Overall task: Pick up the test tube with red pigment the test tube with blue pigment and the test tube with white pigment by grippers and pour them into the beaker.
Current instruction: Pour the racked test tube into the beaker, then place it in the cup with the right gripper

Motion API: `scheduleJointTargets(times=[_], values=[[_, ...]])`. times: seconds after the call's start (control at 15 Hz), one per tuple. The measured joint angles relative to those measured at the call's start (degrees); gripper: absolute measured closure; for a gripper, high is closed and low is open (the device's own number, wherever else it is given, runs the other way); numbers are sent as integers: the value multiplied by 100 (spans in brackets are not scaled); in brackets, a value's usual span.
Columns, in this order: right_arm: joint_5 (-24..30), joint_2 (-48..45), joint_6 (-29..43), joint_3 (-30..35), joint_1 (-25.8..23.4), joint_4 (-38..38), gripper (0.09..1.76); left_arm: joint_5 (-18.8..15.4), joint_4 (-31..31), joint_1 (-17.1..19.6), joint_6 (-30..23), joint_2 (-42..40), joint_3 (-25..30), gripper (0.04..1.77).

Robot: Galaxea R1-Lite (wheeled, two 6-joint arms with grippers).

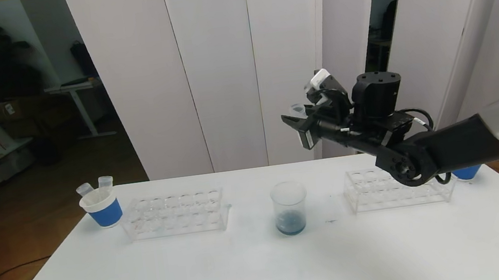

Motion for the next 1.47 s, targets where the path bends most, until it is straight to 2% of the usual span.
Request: scheduleJointTargets(times=[0.27, 0.6, 0.8, 1.13, 1.47], values=[[85, 56, -853, 366, -17, -416, 125, -2, 0, 0, -2, 0, 0, 6], [713, 215, -1803, 405, -89, -859, 125, 0, 0, 0, 0, 0, 0, 6], [942, 279, -2213, 411, -87, -923, 125, -2, 0, 0, 0, 0, 0, 6], [1687, 367, -3817, 356, -128, -879, 125, -2, 0, 0, -2, 0, 0, 6], [2164, 419, -4715, 356, -210, -942, 125, 0, 0, 0, 0, 0, 0, 6]])
